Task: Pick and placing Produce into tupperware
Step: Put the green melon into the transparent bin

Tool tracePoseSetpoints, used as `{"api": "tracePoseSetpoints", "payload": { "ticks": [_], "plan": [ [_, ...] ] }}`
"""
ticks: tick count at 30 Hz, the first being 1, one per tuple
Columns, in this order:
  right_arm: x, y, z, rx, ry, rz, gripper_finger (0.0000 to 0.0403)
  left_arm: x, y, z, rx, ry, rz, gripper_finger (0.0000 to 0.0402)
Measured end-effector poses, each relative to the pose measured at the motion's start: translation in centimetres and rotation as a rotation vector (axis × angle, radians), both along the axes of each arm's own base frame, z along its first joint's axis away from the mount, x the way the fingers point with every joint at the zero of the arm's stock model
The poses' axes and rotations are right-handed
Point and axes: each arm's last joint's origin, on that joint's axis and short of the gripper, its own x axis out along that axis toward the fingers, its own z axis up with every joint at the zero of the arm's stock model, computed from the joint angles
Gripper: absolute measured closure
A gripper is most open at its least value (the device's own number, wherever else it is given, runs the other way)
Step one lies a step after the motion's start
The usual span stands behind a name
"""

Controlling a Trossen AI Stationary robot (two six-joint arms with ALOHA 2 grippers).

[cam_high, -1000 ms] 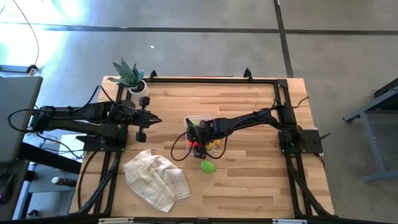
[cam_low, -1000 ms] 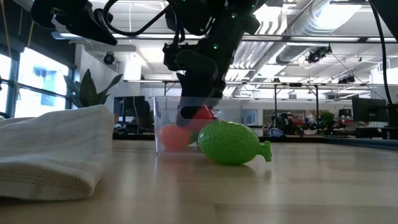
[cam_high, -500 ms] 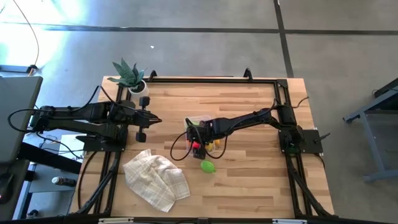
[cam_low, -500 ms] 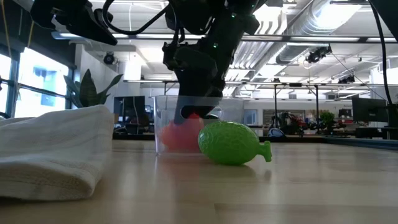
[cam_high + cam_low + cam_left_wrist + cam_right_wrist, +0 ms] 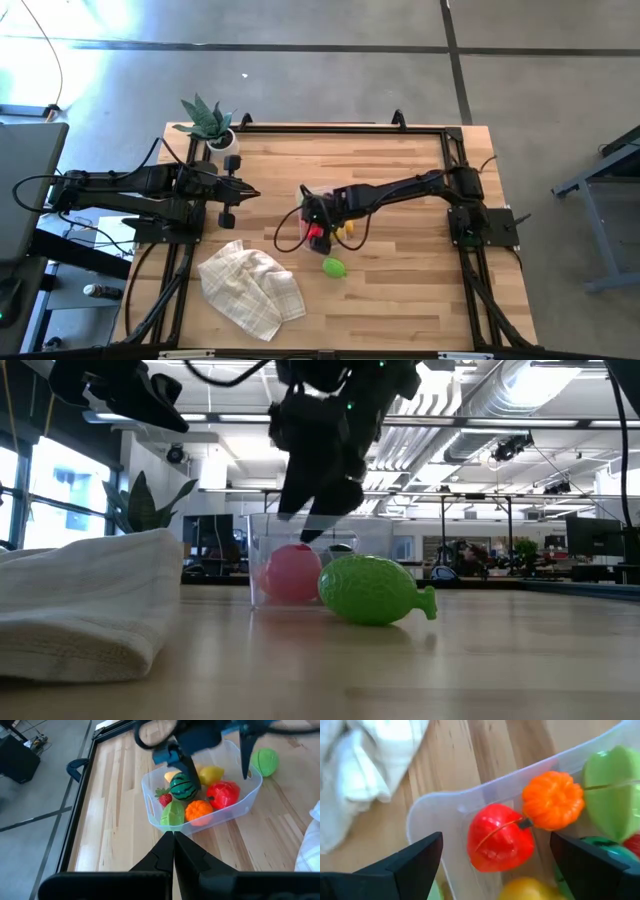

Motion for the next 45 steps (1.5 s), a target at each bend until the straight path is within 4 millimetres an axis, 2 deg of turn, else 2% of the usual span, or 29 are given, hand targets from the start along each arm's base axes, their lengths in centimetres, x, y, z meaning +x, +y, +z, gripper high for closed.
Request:
{"api": "tracePoseSetpoints", "payload": {
  "ticks": [9,20,28,32,37,40,45],
  "plan": [
    [-2.2,-0.7,4.1,0.059,0.004,-0.129,0.0043,0.0,0.0,0.0,0.0,-0.001,0.0,0.0399],
    [-5.7,-0.9,5.2,0.07,0.244,-0.367,0.0043,0.0,0.0,0.0,0.0,-0.001,0.0,0.0399],
    [-6.6,2.7,6.5,0.085,0.218,-0.296,0.0043,0.0,0.0,0.0,0.0,-0.001,0.0,0.0399],
    [-6.9,5.7,6.5,0.07,0.181,-0.297,0.0043,0.0,0.0,0.0,0.0,-0.002,0.0,0.0399],
    [-6.6,9.7,6.4,0.008,0.05,-0.193,0.0043,0.0,0.0,0.0,0.0,-0.001,0.0,0.0399],
    [-6.5,11.2,5.5,-0.045,0.027,-0.206,0.0043,0.0,0.0,0.0,0.0,-0.001,0.0,0.0399],
    [-5.7,12.6,2.4,-0.009,0.098,-0.256,0.0043,0.0,0.0,0.0,0.0,-0.002,0.0,0.0399]
  ]
}}
